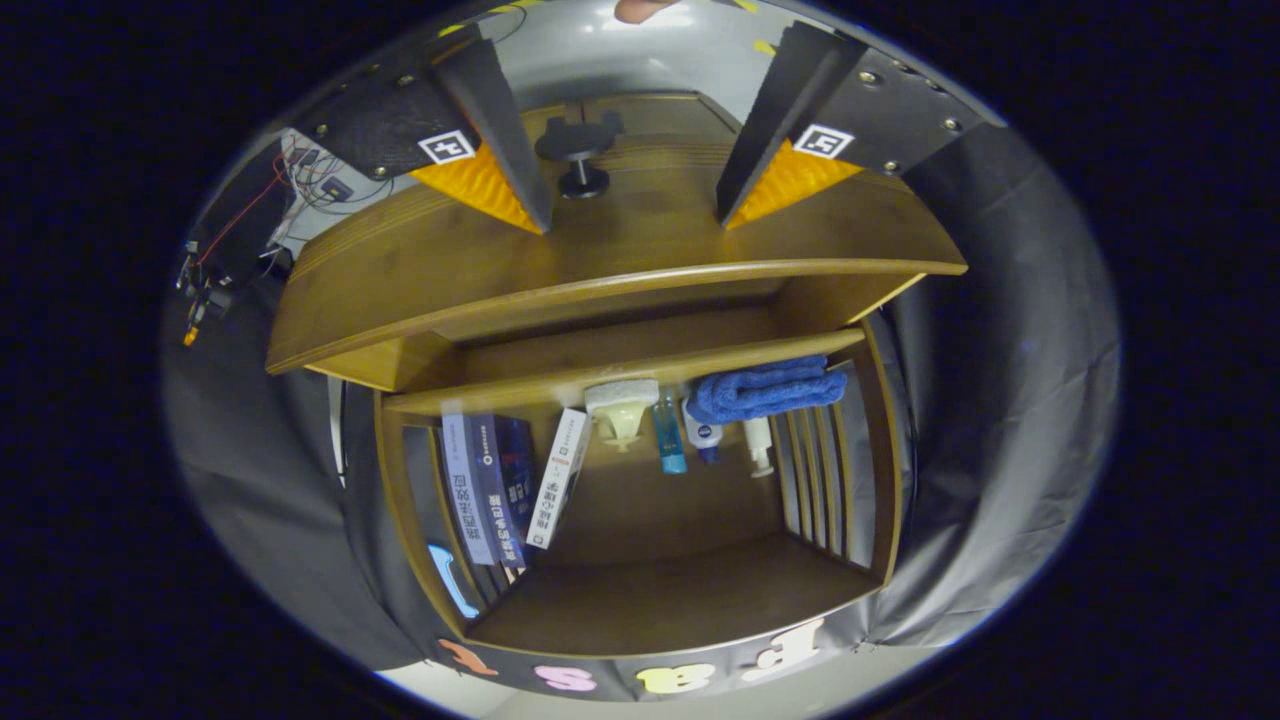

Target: Pull open the drawer, take out the items inside it, and place them on the countertop above the cabinet.

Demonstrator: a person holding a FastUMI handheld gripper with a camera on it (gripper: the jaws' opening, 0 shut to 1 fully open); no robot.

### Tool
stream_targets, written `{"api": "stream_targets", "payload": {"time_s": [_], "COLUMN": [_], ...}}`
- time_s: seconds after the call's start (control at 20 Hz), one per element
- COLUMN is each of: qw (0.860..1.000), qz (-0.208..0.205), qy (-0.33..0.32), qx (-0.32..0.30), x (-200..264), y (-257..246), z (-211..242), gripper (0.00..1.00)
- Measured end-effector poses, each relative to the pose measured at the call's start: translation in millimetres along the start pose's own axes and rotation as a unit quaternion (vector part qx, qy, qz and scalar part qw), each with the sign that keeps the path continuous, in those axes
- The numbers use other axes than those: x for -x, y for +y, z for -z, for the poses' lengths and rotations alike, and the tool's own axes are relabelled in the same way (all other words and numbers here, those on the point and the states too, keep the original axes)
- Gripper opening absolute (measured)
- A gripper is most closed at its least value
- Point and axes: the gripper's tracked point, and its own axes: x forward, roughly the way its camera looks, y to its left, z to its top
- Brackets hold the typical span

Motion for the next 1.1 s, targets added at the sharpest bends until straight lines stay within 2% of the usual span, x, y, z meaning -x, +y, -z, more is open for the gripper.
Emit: {"api": "stream_targets", "payload": {"time_s": [1.1], "qw": [1.000], "qz": [-0.009], "qy": [0.011], "qx": [-0.015], "x": [-91], "y": [-4], "z": [-21], "gripper": [0.99]}}
